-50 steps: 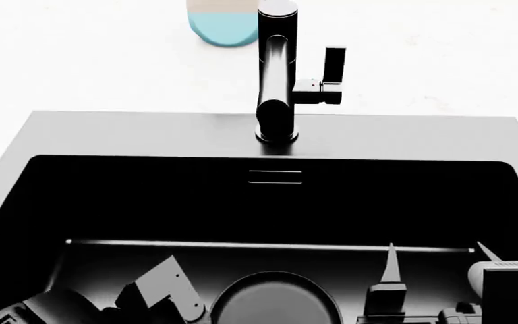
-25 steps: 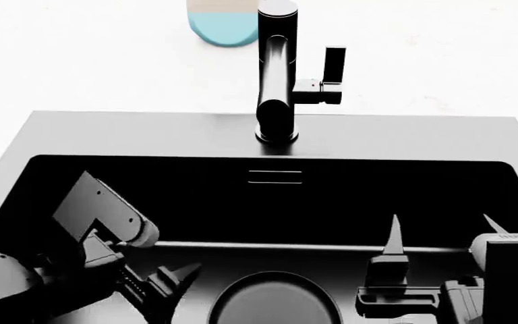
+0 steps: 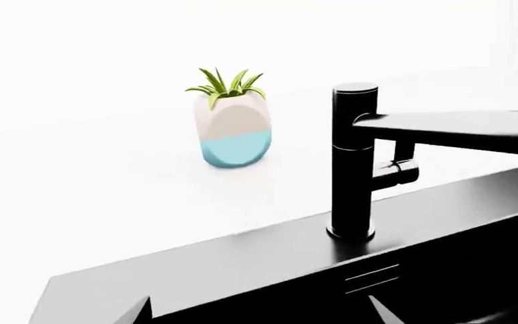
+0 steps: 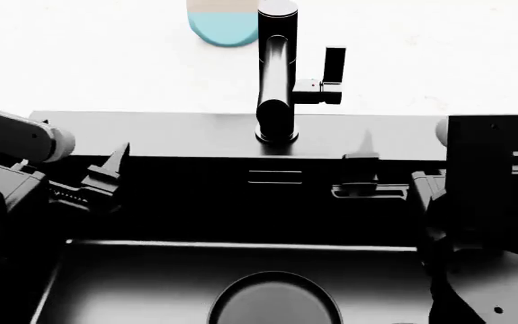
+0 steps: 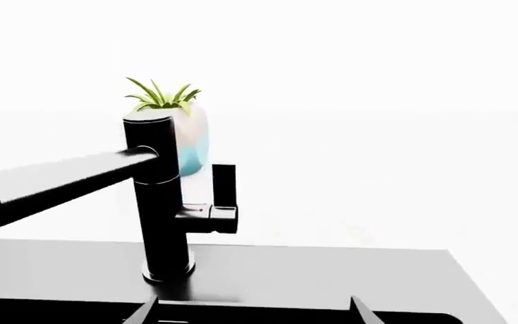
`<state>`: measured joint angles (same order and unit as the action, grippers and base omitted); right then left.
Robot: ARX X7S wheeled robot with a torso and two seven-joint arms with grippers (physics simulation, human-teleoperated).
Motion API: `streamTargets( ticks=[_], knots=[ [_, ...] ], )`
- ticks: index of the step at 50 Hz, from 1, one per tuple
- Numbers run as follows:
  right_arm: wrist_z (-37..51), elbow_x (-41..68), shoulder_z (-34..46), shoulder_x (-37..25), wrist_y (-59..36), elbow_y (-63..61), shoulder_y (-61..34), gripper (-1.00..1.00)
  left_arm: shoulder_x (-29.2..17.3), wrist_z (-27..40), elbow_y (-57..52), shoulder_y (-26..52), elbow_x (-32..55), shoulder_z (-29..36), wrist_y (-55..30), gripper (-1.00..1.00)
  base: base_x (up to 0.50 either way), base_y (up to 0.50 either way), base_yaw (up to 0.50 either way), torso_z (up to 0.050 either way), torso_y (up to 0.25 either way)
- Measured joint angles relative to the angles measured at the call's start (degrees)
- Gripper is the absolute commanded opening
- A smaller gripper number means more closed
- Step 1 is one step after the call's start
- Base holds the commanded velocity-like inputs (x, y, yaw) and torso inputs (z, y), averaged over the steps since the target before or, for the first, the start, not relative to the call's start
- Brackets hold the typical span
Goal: Pick the pan and sponge and place them into the sink. Then turn on the water.
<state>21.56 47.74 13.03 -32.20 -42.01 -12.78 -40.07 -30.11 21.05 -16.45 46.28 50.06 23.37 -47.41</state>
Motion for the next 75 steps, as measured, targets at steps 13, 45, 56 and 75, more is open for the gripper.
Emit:
streamTargets(
  ticks=[13,45,56,75],
  knots=[
    [-7.0,-6.0,5.6,6.2,4.1,18.8,-13.1,1.00,-2.2,7.6,-6.2,-2.1,3.2,-5.4,-1.8,1.00,0.00,0.00,0.00,0.000,0.000],
    [-22.9,-16.4,12.9,15.8,19.7,57.5,-31.1,1.00,-7.1,17.5,-13.5,-4.8,11.4,-13.9,-6.4,1.00,0.00,0.00,0.00,0.000,0.000],
    [-24.5,-18.9,13.8,17.8,25.1,66.3,-34.4,1.00,-7.7,18.0,-13.8,-4.9,11.6,-13.8,-6.9,1.00,0.00,0.00,0.00,0.000,0.000],
    [-28.3,-22.2,13.9,22.3,33.1,82.3,-40.7,1.00,-9.2,18.0,-15.2,-5.2,10.9,-14.0,-6.5,1.00,0.00,0.00,0.00,0.001,-0.034]
  ],
)
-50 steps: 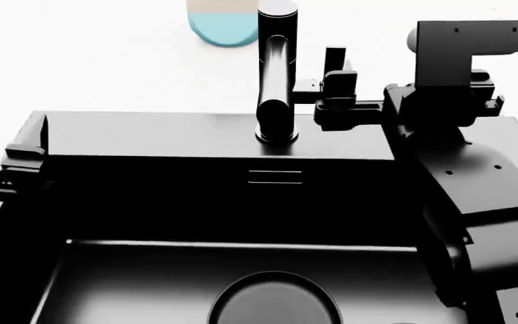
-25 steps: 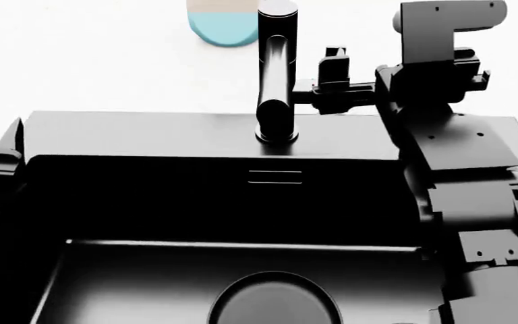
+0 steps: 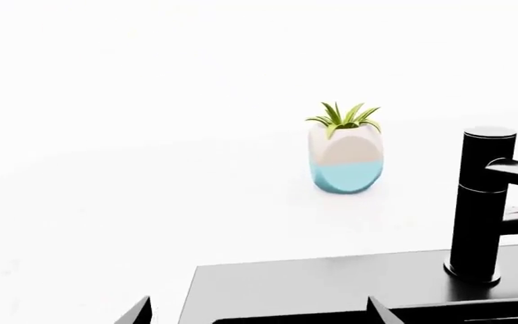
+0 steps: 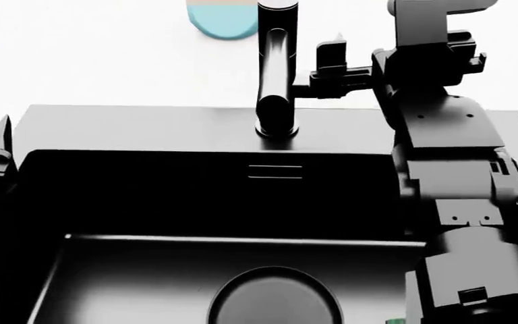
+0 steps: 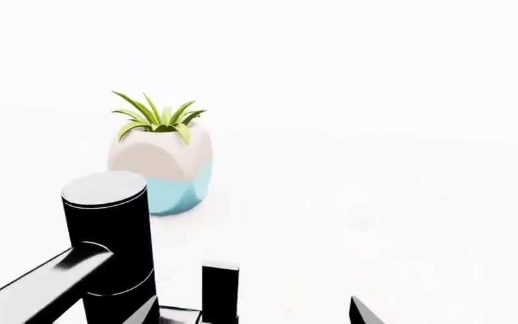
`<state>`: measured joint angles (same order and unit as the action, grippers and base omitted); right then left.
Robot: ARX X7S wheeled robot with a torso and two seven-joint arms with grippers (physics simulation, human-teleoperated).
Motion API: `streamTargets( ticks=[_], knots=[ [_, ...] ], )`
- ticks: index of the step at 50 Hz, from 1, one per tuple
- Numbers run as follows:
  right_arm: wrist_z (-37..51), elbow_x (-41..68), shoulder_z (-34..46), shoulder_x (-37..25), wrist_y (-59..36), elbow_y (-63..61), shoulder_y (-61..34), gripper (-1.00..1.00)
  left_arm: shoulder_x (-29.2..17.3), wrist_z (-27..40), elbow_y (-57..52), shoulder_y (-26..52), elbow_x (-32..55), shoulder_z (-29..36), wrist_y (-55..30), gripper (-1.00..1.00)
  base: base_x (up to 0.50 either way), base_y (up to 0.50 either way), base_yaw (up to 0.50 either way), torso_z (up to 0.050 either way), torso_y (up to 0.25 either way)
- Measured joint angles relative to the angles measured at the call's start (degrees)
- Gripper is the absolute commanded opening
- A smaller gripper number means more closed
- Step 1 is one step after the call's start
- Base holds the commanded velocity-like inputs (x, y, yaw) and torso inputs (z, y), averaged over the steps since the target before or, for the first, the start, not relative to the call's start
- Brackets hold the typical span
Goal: Pick the pan and sponge and place them into the sink. Then turn on the water.
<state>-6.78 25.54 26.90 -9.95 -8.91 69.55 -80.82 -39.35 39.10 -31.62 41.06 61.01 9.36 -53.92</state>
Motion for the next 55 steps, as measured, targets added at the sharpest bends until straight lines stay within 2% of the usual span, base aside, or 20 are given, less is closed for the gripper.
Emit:
streamTargets(
  ticks=[15,35,55],
  knots=[
    [-1.6,-4.1,-4.3,1.6,1.5,4.2,-1.4,1.00,-0.6,0.1,-0.2,0.2,-0.7,0.6,0.0,1.00,0.00,0.00,0.00,0.003,-0.176],
    [-2.4,-6.8,-8.6,2.3,0.8,5.0,-4.4,1.00,-1.1,0.5,-0.9,-0.9,0.9,-1.1,0.8,1.00,0.00,0.00,0.00,0.001,-0.002],
    [-5.0,-14.4,-17.8,3.6,-1.4,5.4,-5.6,1.00,-1.1,0.6,-0.5,-1.1,0.6,-0.8,1.1,1.00,0.00,0.00,0.00,0.000,0.000]
  ],
)
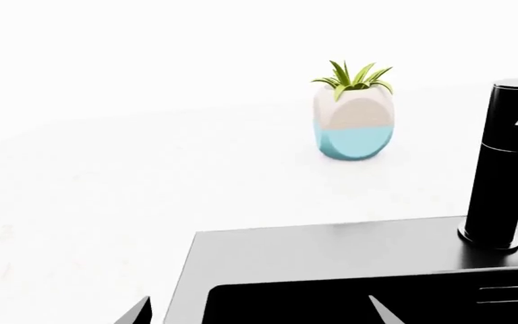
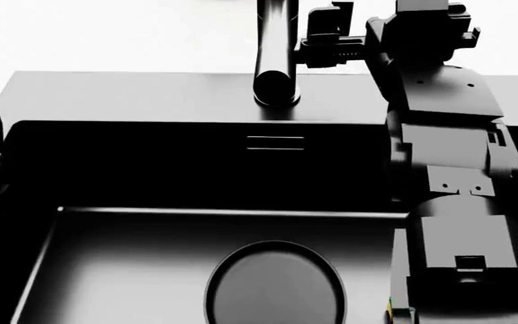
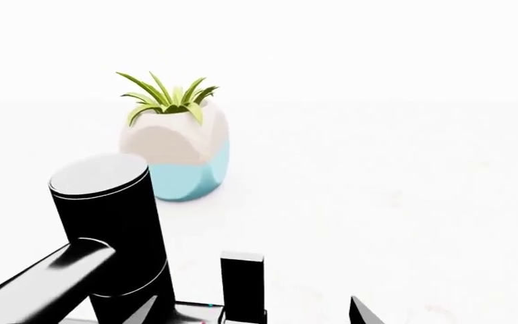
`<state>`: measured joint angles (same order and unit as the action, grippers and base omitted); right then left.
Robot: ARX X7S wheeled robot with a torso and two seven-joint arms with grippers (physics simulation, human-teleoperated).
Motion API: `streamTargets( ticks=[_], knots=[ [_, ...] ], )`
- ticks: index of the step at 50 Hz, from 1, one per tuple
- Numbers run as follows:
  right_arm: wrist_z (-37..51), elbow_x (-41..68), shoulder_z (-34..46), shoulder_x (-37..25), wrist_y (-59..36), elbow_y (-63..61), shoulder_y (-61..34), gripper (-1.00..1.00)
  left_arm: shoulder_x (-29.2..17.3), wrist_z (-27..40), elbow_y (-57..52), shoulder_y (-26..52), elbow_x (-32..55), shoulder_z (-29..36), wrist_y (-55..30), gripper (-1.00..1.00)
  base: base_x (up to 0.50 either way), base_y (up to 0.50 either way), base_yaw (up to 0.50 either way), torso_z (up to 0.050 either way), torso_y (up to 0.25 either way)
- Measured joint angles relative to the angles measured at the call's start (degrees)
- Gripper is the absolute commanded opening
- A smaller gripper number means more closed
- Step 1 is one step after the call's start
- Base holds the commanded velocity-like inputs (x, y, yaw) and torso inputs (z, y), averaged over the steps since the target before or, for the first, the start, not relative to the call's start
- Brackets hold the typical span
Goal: Pick the pan and sponge and place them into the sink. Then turn on the water.
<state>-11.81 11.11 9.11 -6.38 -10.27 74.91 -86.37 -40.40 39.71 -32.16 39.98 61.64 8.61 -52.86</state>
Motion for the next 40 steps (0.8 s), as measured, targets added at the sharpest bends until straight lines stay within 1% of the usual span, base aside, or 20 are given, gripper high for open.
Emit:
streamTargets(
  ticks=[9,18,40],
  knots=[
    [-0.2,-3.6,-3.4,0.4,0.0,0.0,-0.2,1.00,-0.1,-0.4,-0.1,0.0,-0.3,0.4,0.3,1.00,0.00,0.00,0.00,0.000,0.000],
    [-0.5,-6.2,-5.9,0.8,0.0,0.0,-0.5,1.00,-0.5,-0.6,-0.5,-0.2,-0.4,0.4,0.5,1.00,0.00,0.00,0.00,0.001,-0.073],
    [-1.2,-9.5,-8.8,1.2,0.2,0.1,-1.2,1.00,-1.1,-0.5,-0.8,-0.5,-0.2,0.3,0.7,1.00,0.00,0.00,0.00,0.001,-0.056]
  ],
)
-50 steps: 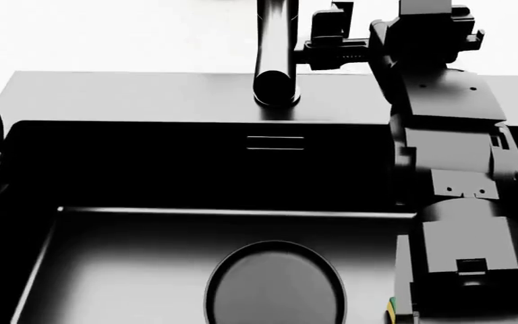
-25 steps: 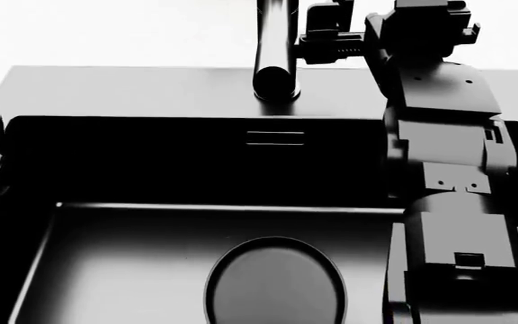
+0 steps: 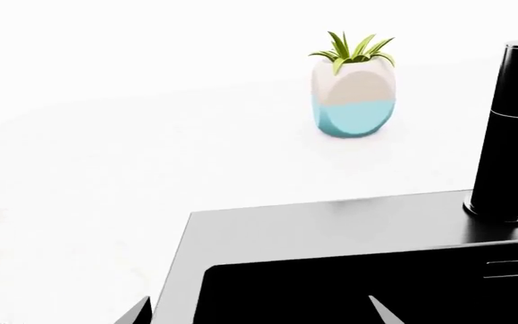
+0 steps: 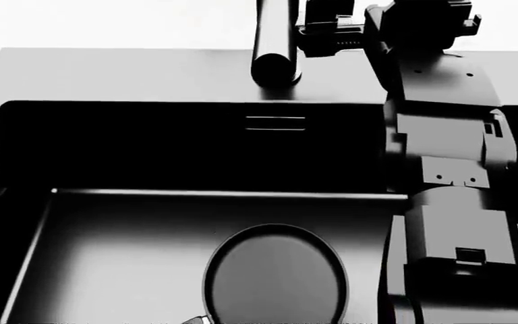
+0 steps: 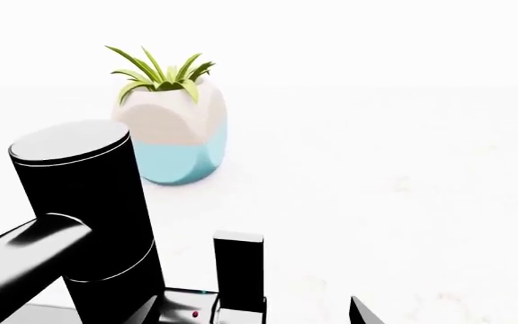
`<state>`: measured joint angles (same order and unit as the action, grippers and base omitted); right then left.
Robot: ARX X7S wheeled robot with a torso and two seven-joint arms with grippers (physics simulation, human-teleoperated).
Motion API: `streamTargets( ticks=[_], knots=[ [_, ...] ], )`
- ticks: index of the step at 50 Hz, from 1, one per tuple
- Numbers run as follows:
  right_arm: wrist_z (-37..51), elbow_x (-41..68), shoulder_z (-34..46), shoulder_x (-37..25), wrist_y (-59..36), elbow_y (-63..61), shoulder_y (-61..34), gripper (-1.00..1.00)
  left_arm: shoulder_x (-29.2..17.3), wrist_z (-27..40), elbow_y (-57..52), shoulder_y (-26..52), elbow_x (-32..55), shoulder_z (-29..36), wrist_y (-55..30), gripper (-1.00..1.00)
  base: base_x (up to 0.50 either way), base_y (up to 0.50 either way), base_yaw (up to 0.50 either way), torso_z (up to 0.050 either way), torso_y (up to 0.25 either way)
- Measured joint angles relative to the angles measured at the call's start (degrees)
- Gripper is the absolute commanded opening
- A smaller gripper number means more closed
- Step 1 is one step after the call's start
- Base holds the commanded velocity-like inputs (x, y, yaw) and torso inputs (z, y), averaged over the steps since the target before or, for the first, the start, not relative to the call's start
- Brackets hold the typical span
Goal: Pick the pan and sponge and place them into the sink. Then turn on the water.
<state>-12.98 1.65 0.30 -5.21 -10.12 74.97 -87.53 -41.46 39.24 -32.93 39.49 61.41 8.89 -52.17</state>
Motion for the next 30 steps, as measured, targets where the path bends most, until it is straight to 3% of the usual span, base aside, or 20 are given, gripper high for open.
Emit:
streamTargets(
  ticks=[30],
  knots=[
    [0.2,-1.4,-0.4,0.0,-0.8,0.0,-2.6,1.00,0.7,-0.1,0.7,-0.1,-1.2,0.9,1.0,1.00,0.00,0.00,0.00,0.001,-0.050]
  ],
)
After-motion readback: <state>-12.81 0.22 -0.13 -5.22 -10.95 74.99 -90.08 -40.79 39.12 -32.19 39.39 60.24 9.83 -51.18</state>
